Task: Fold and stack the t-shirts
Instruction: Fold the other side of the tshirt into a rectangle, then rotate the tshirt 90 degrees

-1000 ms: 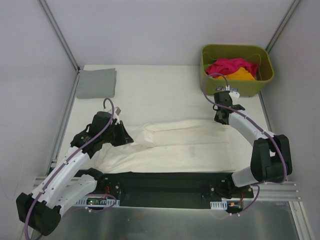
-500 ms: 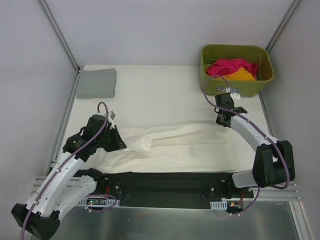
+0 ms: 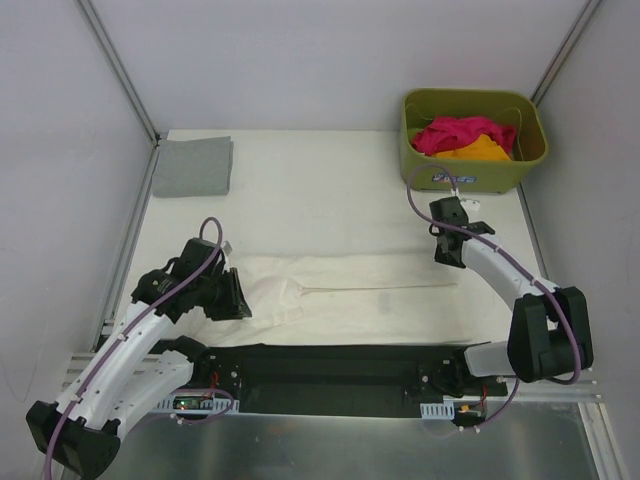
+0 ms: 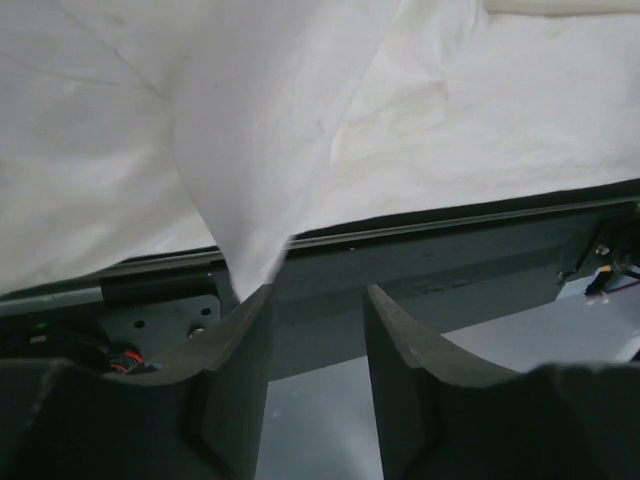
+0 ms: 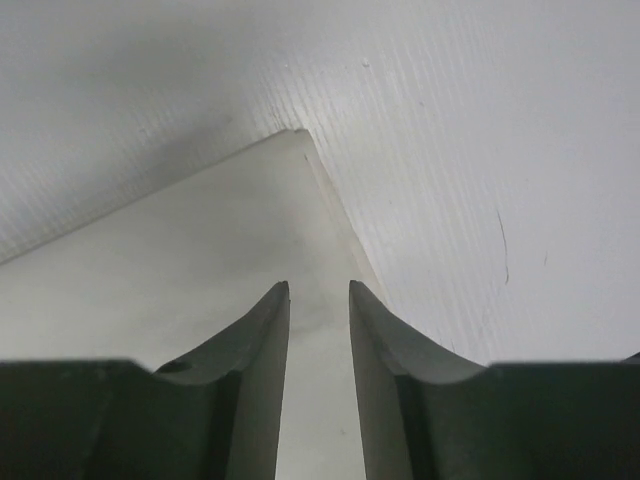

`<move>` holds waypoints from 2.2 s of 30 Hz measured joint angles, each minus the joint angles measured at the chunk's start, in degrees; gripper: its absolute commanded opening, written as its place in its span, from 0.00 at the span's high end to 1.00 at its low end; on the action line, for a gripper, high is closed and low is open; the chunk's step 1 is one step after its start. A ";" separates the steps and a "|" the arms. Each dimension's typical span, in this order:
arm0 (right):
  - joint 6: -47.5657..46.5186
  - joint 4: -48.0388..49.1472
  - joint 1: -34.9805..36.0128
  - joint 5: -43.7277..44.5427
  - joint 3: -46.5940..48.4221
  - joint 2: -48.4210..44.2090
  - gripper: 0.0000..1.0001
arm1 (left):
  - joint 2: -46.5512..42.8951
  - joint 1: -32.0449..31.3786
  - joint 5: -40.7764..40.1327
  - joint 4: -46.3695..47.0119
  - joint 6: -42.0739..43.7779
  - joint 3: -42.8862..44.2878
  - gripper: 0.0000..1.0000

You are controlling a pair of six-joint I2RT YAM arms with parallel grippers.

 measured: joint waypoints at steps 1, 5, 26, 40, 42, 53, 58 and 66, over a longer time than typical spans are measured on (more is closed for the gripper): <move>0.17 -0.72 0.00 0.02 -0.28 -0.52 0.50 | 0.13 0.00 0.09 -1.01 0.13 -0.24 0.28; 0.72 -4.28 0.00 0.17 -1.07 -3.63 0.29 | -0.44 0.00 1.36 -4.15 -0.72 -0.46 0.01; -1.99 7.54 0.63 -37.16 -1.20 3.21 0.03 | 29.57 2.56 2.82 22.64 -5.16 -1.75 0.01; -2.19 10.69 0.59 -41.22 -5.14 5.25 0.03 | 74.14 8.46 10.38 22.45 -7.17 40.37 0.01; -2.16 11.89 0.76 -42.84 -6.36 4.35 0.03 | 80.87 8.39 12.24 23.87 -7.96 50.16 0.01; 0.63 14.99 27.43 -52.83 -7.96 4.79 0.03 | 114.88 5.70 15.08 35.95 -21.97 101.66 0.01; 1.81 17.42 36.11 -52.70 2.80 15.80 0.03 | 120.89 4.28 17.97 54.36 -35.93 102.64 0.01; 2.32 16.02 37.53 -50.49 7.30 19.04 0.03 | 121.11 2.93 11.87 59.84 -34.18 101.88 0.01</move>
